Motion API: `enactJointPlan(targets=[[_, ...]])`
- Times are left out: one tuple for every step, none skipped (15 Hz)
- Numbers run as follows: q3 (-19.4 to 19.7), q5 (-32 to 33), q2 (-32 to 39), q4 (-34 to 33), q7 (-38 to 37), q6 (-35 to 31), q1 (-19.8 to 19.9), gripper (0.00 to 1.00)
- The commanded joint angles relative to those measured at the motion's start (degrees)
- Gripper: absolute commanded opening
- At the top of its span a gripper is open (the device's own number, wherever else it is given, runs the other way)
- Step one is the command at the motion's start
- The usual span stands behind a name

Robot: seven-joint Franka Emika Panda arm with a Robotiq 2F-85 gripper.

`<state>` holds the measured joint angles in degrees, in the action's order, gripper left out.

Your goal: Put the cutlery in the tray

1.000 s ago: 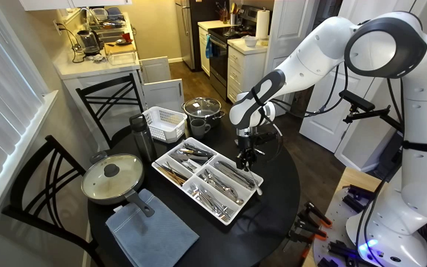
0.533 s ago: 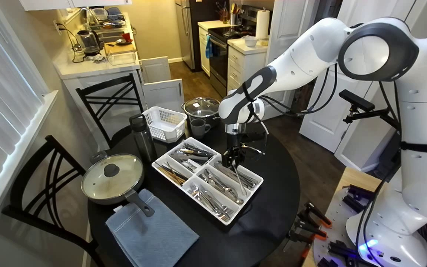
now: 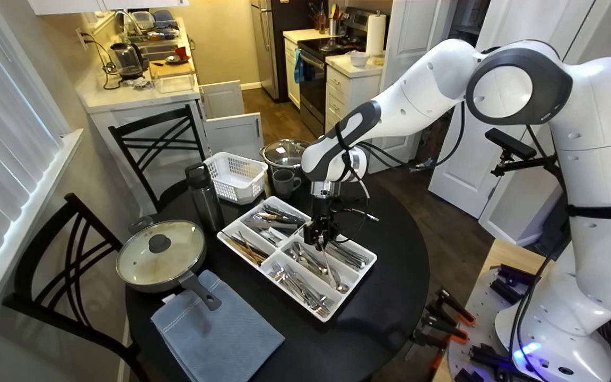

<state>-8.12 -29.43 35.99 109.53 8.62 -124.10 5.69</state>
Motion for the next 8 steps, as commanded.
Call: enactJointPlan(targets=[[-0.89,-1.80,1.97,-2.24,-0.97,2.14,-0.03,0.02],[-1.12,-1.84,2.32,-2.57,-0.85,2.30,-0.04,0.02],[-1.34,-1.85,2.66,-2.76,-0.71,2.22,-0.10,0.02],[-1.59,-1.90,2.94,-2.92,-0.51,2.16,-0.10,0.02],[-1.84,-1.92,3.18,-3.09,-0.40,2.10,-0.12,0.02],[-2.21,-2.07,3.48,-3.29,-0.06,2.06,-0.07,0.02],[-2.61,-2.21,3.75,-3.45,0.30,2.06,-0.03,0.02],[-2.96,-2.25,3.97,-3.56,0.59,1.94,-0.11,0.02]])
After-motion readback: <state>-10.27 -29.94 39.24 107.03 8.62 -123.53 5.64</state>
